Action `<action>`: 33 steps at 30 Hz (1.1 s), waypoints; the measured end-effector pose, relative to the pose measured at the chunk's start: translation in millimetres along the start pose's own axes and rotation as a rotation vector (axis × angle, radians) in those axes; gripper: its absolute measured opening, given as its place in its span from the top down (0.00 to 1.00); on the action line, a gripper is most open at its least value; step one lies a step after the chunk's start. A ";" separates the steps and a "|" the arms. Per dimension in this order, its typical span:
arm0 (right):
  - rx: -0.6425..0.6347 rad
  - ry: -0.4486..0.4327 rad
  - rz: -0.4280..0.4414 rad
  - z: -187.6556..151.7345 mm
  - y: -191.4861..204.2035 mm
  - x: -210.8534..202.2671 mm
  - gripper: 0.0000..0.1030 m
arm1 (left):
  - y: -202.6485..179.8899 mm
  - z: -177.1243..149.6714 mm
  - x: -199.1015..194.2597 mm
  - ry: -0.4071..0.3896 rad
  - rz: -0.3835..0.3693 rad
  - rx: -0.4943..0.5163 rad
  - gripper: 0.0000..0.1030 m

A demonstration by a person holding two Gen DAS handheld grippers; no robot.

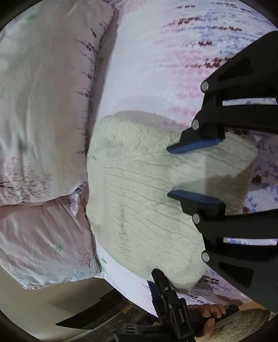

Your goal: Fold small clothes

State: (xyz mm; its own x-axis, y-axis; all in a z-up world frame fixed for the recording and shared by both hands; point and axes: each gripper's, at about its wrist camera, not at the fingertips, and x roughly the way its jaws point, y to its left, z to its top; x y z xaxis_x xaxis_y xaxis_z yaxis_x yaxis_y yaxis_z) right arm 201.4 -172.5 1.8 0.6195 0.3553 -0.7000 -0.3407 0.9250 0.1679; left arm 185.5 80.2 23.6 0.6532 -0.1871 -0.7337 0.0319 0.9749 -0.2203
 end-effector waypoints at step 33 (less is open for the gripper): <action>-0.025 0.075 -0.193 -135.8 44.3 -64.7 0.10 | -29.3 -107.2 -62.7 0.168 0.215 0.147 0.01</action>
State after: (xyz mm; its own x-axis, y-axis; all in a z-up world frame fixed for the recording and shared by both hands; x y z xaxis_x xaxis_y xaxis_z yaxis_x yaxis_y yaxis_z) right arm 50.2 -172.8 -39.7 0.6212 0.1598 -0.7672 -0.2390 0.9710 0.0087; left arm 62.6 50.4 7.2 0.5233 0.0198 -0.8519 0.0241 0.9990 0.0380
